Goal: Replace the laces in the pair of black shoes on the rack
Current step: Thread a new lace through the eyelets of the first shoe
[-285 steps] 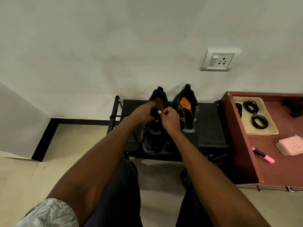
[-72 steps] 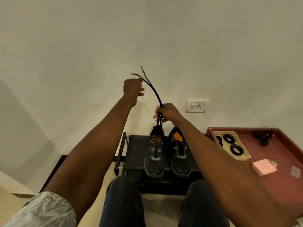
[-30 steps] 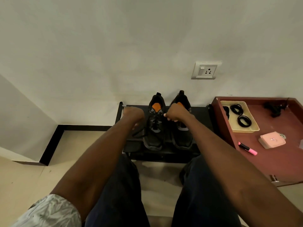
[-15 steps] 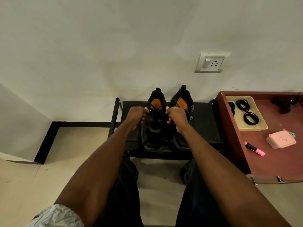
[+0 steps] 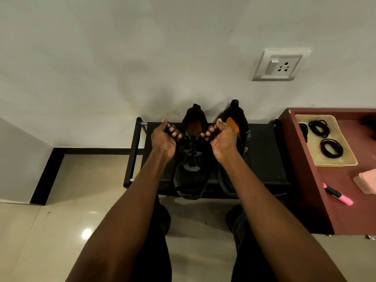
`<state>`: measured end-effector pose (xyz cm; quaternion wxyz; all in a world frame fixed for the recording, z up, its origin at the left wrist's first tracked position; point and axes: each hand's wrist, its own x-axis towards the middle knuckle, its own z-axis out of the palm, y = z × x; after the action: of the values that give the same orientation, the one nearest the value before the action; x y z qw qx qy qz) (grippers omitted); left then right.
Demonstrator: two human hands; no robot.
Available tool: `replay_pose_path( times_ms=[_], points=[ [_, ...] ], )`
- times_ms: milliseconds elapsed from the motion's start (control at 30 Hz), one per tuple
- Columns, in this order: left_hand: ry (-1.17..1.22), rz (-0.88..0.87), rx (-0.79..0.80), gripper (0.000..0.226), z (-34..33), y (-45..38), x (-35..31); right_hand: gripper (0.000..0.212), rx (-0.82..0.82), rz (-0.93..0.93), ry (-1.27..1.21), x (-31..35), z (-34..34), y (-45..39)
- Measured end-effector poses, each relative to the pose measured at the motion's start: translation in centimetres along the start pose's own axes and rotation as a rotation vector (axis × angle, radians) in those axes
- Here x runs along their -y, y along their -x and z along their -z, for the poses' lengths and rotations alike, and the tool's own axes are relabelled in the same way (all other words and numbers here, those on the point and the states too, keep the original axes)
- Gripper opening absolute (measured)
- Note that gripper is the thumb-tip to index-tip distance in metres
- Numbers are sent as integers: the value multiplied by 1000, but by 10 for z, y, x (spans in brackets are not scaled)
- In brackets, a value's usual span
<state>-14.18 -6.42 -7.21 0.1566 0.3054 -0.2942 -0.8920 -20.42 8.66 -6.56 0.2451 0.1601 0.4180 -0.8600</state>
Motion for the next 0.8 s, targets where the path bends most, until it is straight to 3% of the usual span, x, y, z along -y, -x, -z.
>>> replay_pose_path(
  times_ms=[233, 800],
  points=[
    [-143, -1, 77, 37, -4, -29, -2, 32, -38, 50, 149, -3, 0, -23],
    [-231, 2, 40, 38, 16, -36, -10, 23, -234, 90, 307, -3, 3, -39]
  ],
)
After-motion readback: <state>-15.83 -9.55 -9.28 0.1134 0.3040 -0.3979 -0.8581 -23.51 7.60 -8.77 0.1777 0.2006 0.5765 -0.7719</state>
